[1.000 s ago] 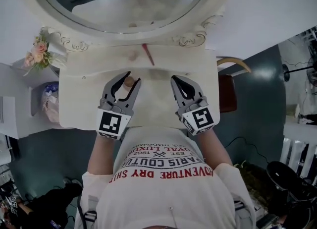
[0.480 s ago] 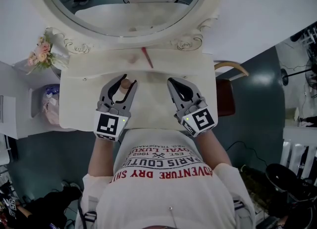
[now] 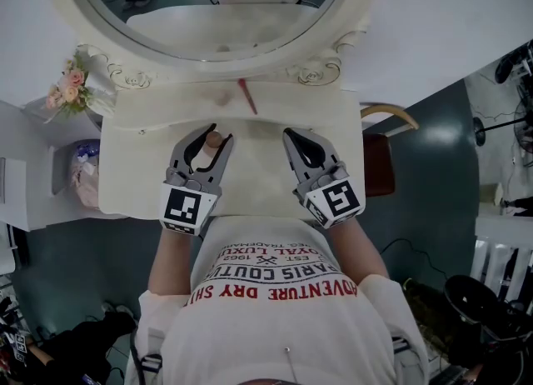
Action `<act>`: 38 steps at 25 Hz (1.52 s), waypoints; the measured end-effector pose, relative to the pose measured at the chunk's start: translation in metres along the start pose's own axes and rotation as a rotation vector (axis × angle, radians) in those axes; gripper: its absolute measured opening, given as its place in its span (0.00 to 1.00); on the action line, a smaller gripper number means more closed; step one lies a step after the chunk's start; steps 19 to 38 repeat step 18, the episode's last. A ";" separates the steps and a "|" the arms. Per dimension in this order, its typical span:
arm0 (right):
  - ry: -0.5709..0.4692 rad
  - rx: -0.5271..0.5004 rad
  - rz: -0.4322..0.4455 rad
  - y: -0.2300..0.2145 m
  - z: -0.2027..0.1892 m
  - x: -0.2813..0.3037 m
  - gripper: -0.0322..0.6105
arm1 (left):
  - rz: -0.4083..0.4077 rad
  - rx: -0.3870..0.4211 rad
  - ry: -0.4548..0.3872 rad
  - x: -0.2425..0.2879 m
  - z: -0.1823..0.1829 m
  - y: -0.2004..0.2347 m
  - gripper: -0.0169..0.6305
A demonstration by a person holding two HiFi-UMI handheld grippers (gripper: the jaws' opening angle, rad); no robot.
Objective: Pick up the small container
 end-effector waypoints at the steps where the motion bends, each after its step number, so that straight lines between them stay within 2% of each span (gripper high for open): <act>1: -0.003 -0.004 -0.003 -0.002 0.000 0.000 0.05 | -0.001 0.001 -0.002 0.000 0.000 -0.001 0.25; 12: -0.002 -0.047 -0.023 -0.009 -0.003 -0.003 0.05 | 0.005 -0.013 -0.024 0.001 0.004 0.000 0.25; 18: -0.013 -0.027 -0.090 -0.019 -0.003 -0.004 0.05 | -0.006 -0.015 -0.012 0.005 -0.001 -0.002 0.25; 38: -0.013 -0.027 -0.090 -0.019 -0.003 -0.004 0.05 | -0.006 -0.015 -0.012 0.005 -0.001 -0.002 0.25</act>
Point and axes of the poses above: the fingertips, and each gripper's own axes: x forward along the fingers, y to its left, z out of its top, the point moved 1 cm from there along -x, backward along the fingers, and after that the axes turned 8 degrees about -z, right-handed, at the moved point
